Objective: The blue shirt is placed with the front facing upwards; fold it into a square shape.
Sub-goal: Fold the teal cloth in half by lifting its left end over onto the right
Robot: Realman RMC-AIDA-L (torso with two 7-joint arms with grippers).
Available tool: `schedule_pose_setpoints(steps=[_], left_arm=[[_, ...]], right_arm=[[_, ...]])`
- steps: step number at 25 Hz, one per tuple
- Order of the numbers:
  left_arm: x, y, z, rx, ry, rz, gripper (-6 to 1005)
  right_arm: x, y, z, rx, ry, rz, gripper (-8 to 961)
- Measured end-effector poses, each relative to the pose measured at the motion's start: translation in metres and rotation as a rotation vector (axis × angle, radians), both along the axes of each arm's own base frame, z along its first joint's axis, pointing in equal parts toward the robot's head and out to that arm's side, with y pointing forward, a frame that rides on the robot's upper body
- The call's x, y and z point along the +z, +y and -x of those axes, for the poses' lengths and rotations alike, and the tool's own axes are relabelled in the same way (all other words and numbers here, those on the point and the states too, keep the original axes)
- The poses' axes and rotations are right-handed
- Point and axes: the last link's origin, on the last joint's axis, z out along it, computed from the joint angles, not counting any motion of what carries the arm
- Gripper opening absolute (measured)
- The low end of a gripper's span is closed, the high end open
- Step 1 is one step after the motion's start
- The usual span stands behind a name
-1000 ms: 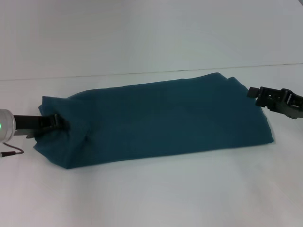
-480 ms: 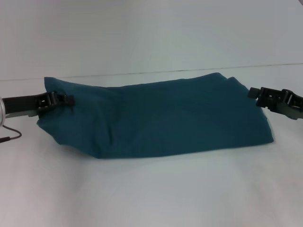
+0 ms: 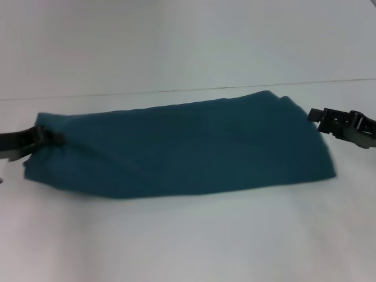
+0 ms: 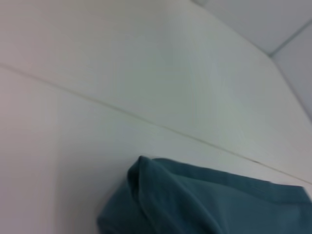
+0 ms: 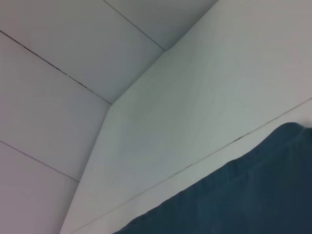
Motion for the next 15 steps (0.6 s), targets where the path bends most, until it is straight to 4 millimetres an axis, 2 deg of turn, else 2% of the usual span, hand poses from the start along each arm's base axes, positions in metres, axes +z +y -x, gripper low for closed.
schedule_pose_setpoints(steps=[8, 15], left_arm=[[0.019, -0.008, 0.032, 0.126, 0.100, -0.003, 99], [0.032, -0.008, 0.050, 0.183, 0.213, -0.029, 106]], right_arm=[[0.000, 0.000, 0.000, -0.004, 0.002, 0.003, 625], [0.000, 0.000, 0.000, -0.005, 0.002, 0.003, 625]])
